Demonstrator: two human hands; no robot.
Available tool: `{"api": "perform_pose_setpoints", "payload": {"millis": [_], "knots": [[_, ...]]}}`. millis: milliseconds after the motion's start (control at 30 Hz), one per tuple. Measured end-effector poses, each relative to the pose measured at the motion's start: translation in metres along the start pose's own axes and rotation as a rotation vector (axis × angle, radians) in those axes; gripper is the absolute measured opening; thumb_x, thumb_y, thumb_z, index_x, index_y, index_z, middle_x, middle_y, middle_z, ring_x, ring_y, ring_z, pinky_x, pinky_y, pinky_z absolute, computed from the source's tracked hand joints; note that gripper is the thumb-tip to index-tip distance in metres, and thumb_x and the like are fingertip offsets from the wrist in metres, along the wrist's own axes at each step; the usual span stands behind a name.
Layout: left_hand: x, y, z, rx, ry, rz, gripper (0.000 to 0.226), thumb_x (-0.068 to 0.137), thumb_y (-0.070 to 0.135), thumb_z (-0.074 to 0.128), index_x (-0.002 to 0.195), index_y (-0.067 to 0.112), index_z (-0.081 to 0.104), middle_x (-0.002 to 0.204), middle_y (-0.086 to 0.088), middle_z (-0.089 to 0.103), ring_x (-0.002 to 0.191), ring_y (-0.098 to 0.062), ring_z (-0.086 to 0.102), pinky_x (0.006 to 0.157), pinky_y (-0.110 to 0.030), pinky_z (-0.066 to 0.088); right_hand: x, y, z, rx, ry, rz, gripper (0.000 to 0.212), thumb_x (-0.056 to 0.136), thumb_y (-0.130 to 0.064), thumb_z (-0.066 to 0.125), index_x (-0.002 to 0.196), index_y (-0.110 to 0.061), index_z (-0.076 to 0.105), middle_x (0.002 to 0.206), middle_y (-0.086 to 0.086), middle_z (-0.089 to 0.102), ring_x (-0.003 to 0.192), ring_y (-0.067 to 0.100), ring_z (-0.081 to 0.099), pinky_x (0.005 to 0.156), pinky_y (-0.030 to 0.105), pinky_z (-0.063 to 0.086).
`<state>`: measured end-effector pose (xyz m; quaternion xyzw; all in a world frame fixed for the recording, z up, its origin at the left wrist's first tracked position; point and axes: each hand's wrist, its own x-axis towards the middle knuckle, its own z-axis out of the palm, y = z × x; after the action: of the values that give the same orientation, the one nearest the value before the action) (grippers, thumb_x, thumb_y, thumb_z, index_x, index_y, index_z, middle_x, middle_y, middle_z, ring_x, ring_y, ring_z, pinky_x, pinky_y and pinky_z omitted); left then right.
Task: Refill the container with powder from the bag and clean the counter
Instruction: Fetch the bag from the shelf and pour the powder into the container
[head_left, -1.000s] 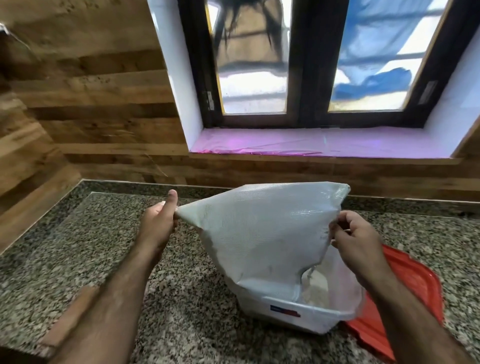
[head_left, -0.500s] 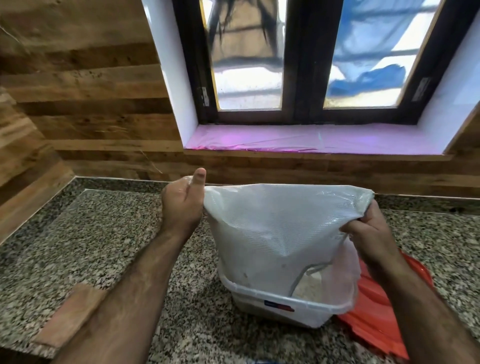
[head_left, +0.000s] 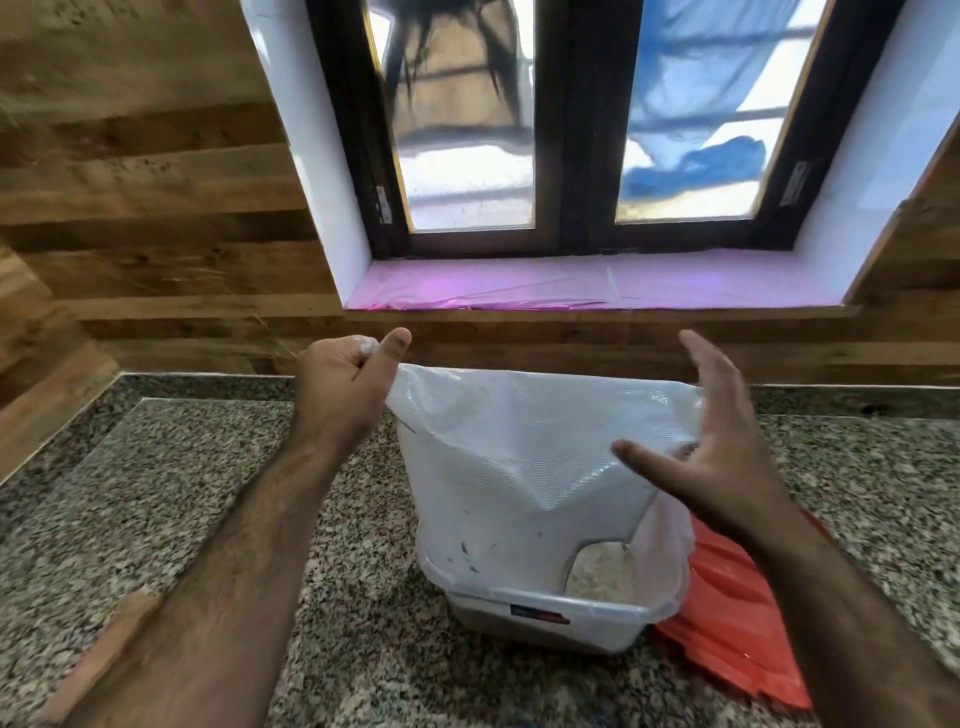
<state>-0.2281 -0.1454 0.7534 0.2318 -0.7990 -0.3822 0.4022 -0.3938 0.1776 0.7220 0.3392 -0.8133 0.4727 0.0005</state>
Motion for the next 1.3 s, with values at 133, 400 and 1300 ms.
{"api": "perform_pose_setpoints", "payload": {"millis": [133,400,1300], "knots": [[-0.002,0.009,-0.002,-0.049,0.042,0.032,0.066,0.104,0.037,0.071,0.057,0.005,0.039,0.053,-0.002,0.039,0.051,-0.014,0.034,0.050,-0.028,0.031,0.017,-0.037,0.006,-0.629,-0.316,-0.144,0.145,0.045,-0.115,0.045,0.168,-0.045,0.013,0.177,-0.007,0.022,0.164,0.017,0.016,0.125,0.073,-0.011],[-0.005,0.005,-0.004,-0.068,0.040,0.068,0.064,0.106,0.030,0.069,0.057,0.004,0.038,0.053,-0.002,0.037,0.049,-0.008,0.031,0.046,-0.022,0.031,0.063,-0.047,0.017,-0.735,-0.603,-0.120,0.162,0.039,-0.091,0.082,0.167,-0.043,-0.005,0.162,0.000,0.042,0.148,0.029,0.042,0.123,0.059,0.033],[0.020,0.015,0.009,0.059,0.153,0.205,0.062,0.105,0.039,0.068,0.053,0.022,0.039,0.049,-0.002,0.037,0.048,-0.016,0.030,0.051,-0.026,0.029,0.063,-0.067,0.019,-0.474,-0.401,-0.314,0.052,0.090,-0.049,0.081,0.139,-0.034,0.069,0.121,-0.012,0.076,0.105,0.010,0.068,0.094,0.031,0.054]]}}
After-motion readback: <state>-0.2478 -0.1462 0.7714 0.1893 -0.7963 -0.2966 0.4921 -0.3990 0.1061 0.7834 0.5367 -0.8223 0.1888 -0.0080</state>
